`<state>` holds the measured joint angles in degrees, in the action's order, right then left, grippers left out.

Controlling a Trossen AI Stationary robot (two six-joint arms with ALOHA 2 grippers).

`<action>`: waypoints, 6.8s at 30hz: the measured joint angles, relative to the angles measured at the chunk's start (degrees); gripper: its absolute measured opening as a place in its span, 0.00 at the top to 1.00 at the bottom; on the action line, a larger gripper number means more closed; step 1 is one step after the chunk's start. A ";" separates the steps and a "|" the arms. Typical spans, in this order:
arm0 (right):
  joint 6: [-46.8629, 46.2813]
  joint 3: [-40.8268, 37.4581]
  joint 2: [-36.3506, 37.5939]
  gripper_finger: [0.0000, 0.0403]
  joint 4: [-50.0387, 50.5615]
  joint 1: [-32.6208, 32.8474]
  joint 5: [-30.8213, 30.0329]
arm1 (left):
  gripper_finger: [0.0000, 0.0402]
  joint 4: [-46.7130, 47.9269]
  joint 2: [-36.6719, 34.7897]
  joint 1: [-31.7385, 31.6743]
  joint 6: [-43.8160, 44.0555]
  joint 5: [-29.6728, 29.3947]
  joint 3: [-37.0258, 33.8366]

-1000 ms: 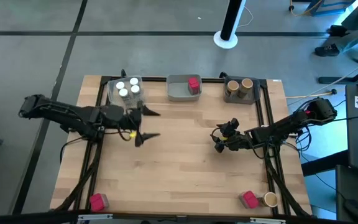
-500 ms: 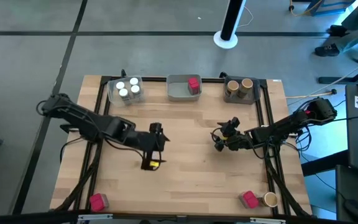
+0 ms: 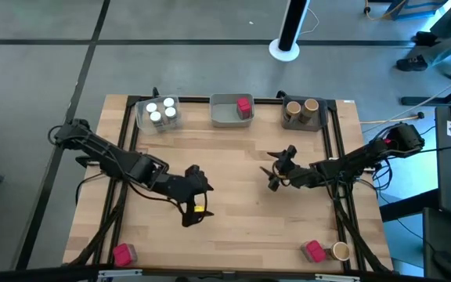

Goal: Sort spices by type
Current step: Put the red seasoning can into the gray bin

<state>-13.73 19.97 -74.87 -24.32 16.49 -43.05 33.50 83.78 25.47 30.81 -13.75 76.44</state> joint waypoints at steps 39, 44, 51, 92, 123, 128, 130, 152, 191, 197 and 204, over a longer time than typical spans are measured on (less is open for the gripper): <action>-4.00 0.00 0.00 0.25 -16.23 0.00 13.76 | 0.03 30.45 4.70 30.87 89.66 20.86 -0.07; -3.56 0.00 0.00 0.25 -16.31 0.00 12.82 | 0.03 30.67 7.33 31.48 79.64 22.66 -0.07; -2.52 0.00 0.00 0.25 -16.33 0.00 12.63 | 0.03 30.57 11.67 32.37 64.79 24.91 -0.07; -2.50 0.00 0.00 0.25 -16.31 0.00 12.63 | 0.04 30.88 20.35 40.57 64.08 25.35 -0.22; -4.11 0.00 0.00 0.25 -15.90 0.00 13.77 | 0.26 35.50 14.86 26.75 50.90 21.17 -2.45; -4.34 0.00 0.00 0.25 -15.67 0.00 15.55 | 0.26 36.74 12.22 20.00 43.62 16.87 -2.43; -4.38 0.00 0.00 0.25 -15.62 0.00 15.67 | 0.25 36.83 11.09 16.94 40.46 16.27 -2.43; -5.96 -0.02 -0.01 0.25 -14.57 0.07 15.69 | 0.25 36.48 9.47 -15.21 0.00 9.42 6.26; -5.56 -0.04 -0.02 0.25 -13.10 -0.02 14.09 | 0.25 39.59 39.55 -50.76 -32.27 3.21 52.27; -5.34 -0.04 -0.02 0.25 -12.87 -0.02 14.01 | 0.25 38.36 42.73 -53.47 -33.14 3.23 53.81; -5.34 -0.02 -0.02 0.25 -12.06 -0.01 14.01 | 0.25 34.19 44.53 -55.82 -34.31 3.27 51.46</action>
<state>-19.07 19.94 -74.89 -36.39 16.48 -29.04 67.69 128.32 -30.35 -3.50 -10.48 127.90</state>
